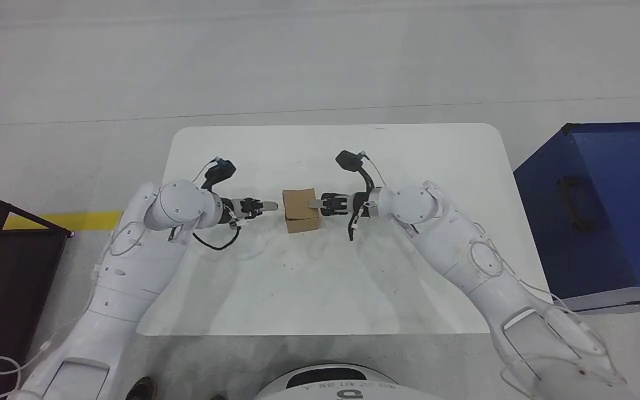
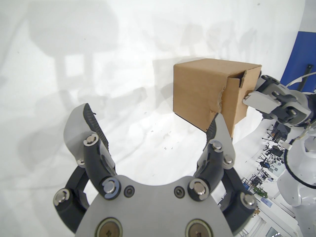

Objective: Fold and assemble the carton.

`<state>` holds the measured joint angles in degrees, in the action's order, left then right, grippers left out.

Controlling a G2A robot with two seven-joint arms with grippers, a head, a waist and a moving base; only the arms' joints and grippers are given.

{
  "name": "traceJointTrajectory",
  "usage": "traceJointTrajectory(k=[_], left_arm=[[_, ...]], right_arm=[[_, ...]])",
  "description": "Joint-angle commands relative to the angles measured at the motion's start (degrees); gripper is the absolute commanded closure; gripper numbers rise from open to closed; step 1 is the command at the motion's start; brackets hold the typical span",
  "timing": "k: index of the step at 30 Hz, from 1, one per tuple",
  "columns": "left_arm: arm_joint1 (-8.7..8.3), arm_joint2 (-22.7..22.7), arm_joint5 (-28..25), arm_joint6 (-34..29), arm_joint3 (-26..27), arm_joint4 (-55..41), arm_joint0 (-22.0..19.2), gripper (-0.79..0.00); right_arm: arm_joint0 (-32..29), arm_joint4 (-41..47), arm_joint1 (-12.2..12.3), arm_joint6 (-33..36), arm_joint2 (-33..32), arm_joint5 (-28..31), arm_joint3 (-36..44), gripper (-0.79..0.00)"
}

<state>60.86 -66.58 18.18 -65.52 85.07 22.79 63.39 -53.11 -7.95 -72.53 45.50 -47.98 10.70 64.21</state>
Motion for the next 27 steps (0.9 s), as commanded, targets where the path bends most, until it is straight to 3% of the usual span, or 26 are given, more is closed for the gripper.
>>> traceJointTrajectory(k=[1,8,19,27], left_arm=[[-0.04,-0.31,-0.38,0.37,0.43,-0.82,0.22,-0.785],[0.29,0.85,-1.26,1.13,0.59,-2.98,-0.48,-0.785],[1.37,7.13,0.12,0.34,-3.44,0.91,-4.95,-0.785],[1.58,7.92,-0.07,0.46,-4.58,1.05,-6.03,-0.785]], right_arm=[[0.09,-0.41,-0.08,-0.08,0.15,-0.24,-0.03,-0.317],[0.13,-0.75,-0.25,-0.17,0.13,-0.44,0.01,-0.320],[-0.61,-1.49,-0.10,-0.52,-0.79,-0.87,0.99,-0.317],[-0.96,-1.87,0.06,-0.29,-1.57,-0.83,1.83,-0.329]])
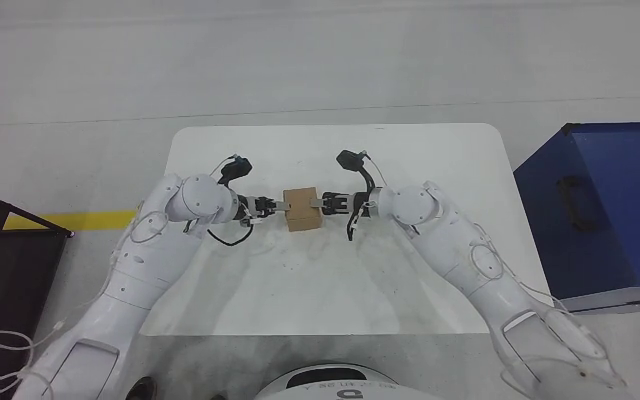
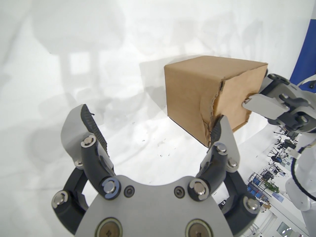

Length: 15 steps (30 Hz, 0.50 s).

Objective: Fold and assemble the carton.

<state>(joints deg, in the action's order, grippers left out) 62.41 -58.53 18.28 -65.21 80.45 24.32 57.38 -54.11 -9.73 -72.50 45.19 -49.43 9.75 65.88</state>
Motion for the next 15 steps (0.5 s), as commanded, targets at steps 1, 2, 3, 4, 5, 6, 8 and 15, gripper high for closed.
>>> traceJointTrajectory(k=[1,2,3,4,5,6,8,15], left_arm=[[0.04,-0.47,-0.46,0.42,0.12,-1.43,0.01,-0.785],[0.04,-0.80,-0.73,0.71,0.16,-2.12,0.10,-0.785],[0.02,-1.05,-1.04,0.86,0.18,-2.62,0.23,-0.785],[-0.02,-1.35,-1.20,0.97,0.16,-3.04,0.33,-0.785],[-0.08,-1.62,-1.32,0.96,0.14,-3.26,0.44,-0.785],[-0.15,-1.94,-1.40,0.94,0.10,-3.60,0.59,-0.785],[-0.33,-2.75,-1.82,0.95,0.12,-4.16,0.91,-0.785],[-0.89,-11.72,-5.12,5.77,0.68,-19.11,4.89,-0.785]], right_arm=[[0.03,-0.11,0.05,-0.01,-0.29,0.20,0.33,-0.336],[0.00,-0.03,0.09,-0.09,-0.52,0.27,0.50,-0.357],[-0.04,0.07,0.15,-0.19,-0.81,0.30,0.68,-0.382],[-0.08,0.06,0.23,-0.24,-1.14,0.29,0.85,-0.437],[-0.13,0.02,0.33,-0.36,-1.54,0.27,1.06,-0.443],[-0.22,-0.10,0.45,-0.48,-1.97,0.19,1.27,-0.456],[-0.49,-0.44,0.74,-0.69,-2.92,-0.08,1.92,-0.453],[-3.16,-3.19,2.12,-2.69,-6.94,0.30,9.83,0.000]])
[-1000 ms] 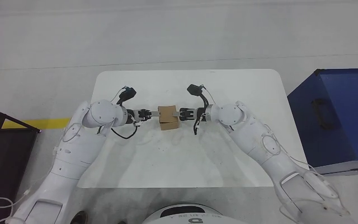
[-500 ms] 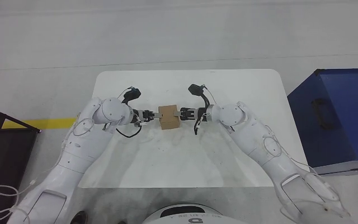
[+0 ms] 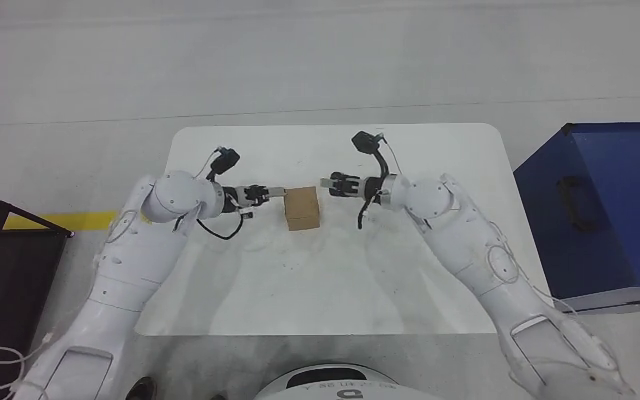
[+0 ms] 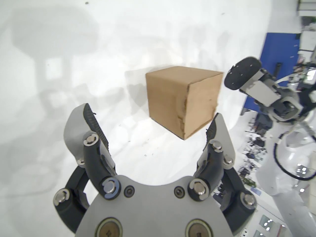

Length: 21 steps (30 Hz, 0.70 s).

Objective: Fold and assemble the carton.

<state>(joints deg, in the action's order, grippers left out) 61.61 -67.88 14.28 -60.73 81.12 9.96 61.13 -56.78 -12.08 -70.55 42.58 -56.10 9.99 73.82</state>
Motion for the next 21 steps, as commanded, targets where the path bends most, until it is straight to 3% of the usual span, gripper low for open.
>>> traceJointTrajectory(k=[1,5,8,21], left_arm=[[-0.13,-4.07,-2.10,2.36,0.07,-7.97,2.10,-0.785],[0.11,-9.79,-6.86,5.94,0.38,-23.46,6.04,-0.785],[0.33,-10.99,-9.66,6.80,0.43,-29.47,7.82,-0.785],[0.25,-11.04,-11.67,9.72,0.63,-30.72,10.87,-0.785]], right_arm=[[-0.83,-1.42,0.24,-0.25,-0.30,0.27,3.42,0.000],[-0.71,-2.99,-0.09,-0.43,1.54,1.39,6.43,0.000],[1.42,-3.75,-0.94,0.18,4.50,1.91,5.38,0.000],[9.60,-4.73,-4.49,3.98,13.09,1.43,-5.61,0.000]])
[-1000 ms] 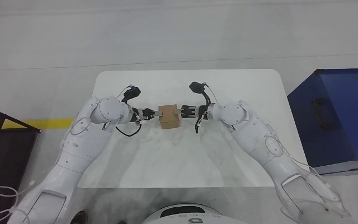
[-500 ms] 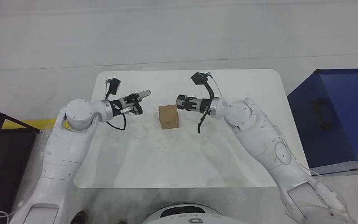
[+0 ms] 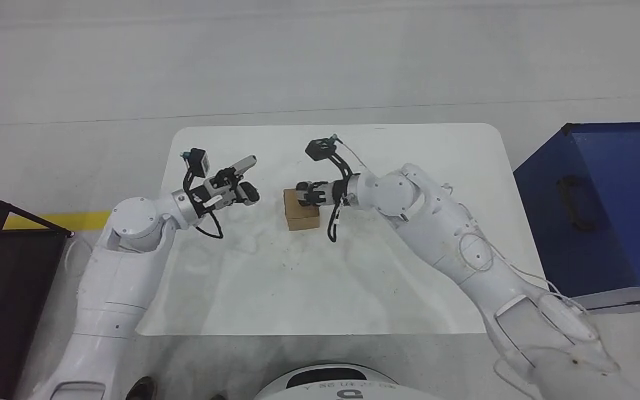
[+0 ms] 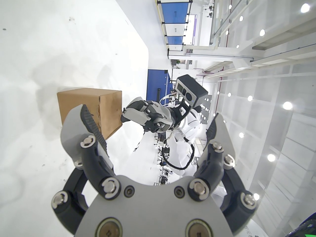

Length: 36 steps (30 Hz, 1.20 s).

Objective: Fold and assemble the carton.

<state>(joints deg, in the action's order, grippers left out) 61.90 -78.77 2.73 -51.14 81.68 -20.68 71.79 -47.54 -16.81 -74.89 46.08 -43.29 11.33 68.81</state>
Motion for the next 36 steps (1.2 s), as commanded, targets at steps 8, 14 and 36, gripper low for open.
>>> traceJointTrajectory(k=[8,14,36], left_arm=[[-0.31,-0.86,-0.05,0.35,0.81,0.09,0.72,-0.785],[-0.30,0.14,0.28,0.45,0.95,0.81,0.29,-0.785],[0.49,6.41,1.42,0.36,-0.59,1.53,-2.17,-0.785]], right_arm=[[1.34,-1.08,-0.69,0.21,0.74,0.24,-1.74,0.000],[0.83,-3.04,-0.67,1.40,1.08,-0.35,-2.01,0.000],[-6.10,0.90,2.77,1.22,-10.79,6.51,7.92,0.000]])
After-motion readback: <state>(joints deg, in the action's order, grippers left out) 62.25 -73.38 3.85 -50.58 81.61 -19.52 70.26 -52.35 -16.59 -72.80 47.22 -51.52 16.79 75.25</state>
